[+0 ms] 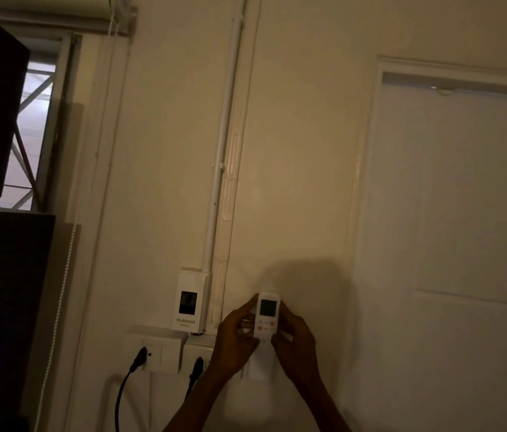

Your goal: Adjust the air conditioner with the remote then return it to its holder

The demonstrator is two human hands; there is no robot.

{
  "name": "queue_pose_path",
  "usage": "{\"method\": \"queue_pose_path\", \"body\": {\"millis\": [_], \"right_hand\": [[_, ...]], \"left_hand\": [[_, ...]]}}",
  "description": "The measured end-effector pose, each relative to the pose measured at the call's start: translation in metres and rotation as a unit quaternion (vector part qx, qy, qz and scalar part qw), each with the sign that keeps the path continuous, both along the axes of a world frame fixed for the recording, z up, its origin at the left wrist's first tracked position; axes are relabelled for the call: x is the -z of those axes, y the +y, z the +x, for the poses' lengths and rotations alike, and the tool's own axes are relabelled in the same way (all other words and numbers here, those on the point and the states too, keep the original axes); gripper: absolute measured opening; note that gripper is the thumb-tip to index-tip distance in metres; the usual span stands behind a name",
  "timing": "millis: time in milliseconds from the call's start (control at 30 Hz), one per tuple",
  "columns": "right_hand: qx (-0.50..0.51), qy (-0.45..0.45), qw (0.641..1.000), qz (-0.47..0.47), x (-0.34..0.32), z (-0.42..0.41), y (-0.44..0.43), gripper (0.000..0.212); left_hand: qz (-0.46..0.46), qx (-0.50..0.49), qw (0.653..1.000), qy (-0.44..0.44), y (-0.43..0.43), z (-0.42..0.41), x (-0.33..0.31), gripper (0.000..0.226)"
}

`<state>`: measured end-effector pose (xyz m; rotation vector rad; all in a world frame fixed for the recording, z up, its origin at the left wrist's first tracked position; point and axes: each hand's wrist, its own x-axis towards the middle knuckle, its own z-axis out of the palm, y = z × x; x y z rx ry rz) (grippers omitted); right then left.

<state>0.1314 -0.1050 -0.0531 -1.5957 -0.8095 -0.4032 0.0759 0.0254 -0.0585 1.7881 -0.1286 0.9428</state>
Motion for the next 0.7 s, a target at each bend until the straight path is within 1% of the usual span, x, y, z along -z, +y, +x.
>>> {"method": "queue_pose_path", "body": {"millis": [200,333,433,533,600,700], "right_hand": [[-0.001,0.019,0.999,-0.050,-0.009,-0.003,-0.005,0.056],[0.004,0.016,0.995,-0.099,-0.011,-0.015,-0.015,0.070],[0.014,0.031,0.992,-0.120,-0.013,-0.028,-0.023,0.075],[0.010,0.051,0.991,-0.121,-0.018,-0.046,-0.033,0.076],[0.014,0.060,0.990,-0.124,-0.024,-0.065,-0.044,0.074],[0.047,0.025,0.990,-0.131,-0.031,-0.094,-0.061,0.068]], "left_hand": [[0.007,0.030,0.999,0.034,0.000,-0.008,-0.007,0.082],[0.002,0.033,0.998,0.059,0.001,-0.021,-0.019,0.087],[-0.011,0.029,0.997,0.075,0.003,-0.038,-0.030,0.088],[-0.012,0.028,0.995,0.091,0.000,-0.058,-0.042,0.081],[-0.025,0.022,0.994,0.104,-0.004,-0.078,-0.048,0.069],[-0.002,-0.012,0.994,0.106,-0.017,-0.113,-0.048,0.052]]}}
